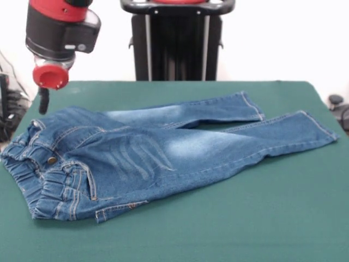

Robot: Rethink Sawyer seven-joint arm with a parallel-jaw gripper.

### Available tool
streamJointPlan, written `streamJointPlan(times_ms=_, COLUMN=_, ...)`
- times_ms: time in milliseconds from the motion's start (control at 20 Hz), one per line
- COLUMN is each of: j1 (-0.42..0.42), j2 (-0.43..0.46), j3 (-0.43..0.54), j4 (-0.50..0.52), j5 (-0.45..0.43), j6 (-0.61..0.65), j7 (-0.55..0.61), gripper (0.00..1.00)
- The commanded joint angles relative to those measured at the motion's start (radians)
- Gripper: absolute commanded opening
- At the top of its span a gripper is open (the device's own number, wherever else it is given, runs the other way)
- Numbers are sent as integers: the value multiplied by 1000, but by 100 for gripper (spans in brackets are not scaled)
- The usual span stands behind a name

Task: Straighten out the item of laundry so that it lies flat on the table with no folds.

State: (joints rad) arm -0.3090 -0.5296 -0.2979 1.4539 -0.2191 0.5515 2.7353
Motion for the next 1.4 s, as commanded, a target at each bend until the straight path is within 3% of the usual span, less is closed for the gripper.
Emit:
streamJointPlan(times_ms=50, j1=-123, j2=-95, j3=185, j4=6, j5=-130, j6=243, j7=-538, gripper=100)
streamJointPlan(times_ms=250, j1=-155, j2=-105, j3=248, j4=-70, j5=-117, j6=369, j7=-552, gripper=100)
streamJointPlan(times_ms=500, j1=-150, j2=-90, j3=282, j4=-105, j5=-106, j6=416, j7=-490, gripper=100)
streamJointPlan(times_ms=1050, j1=-142, j2=-20, j3=367, j4=-127, j5=-15, j6=386, j7=-357, gripper=100)
streamJointPlan(times_ms=1400, j1=-92, j2=28, j3=340, j4=-154, j5=-23, j6=361, j7=-251, gripper=100)
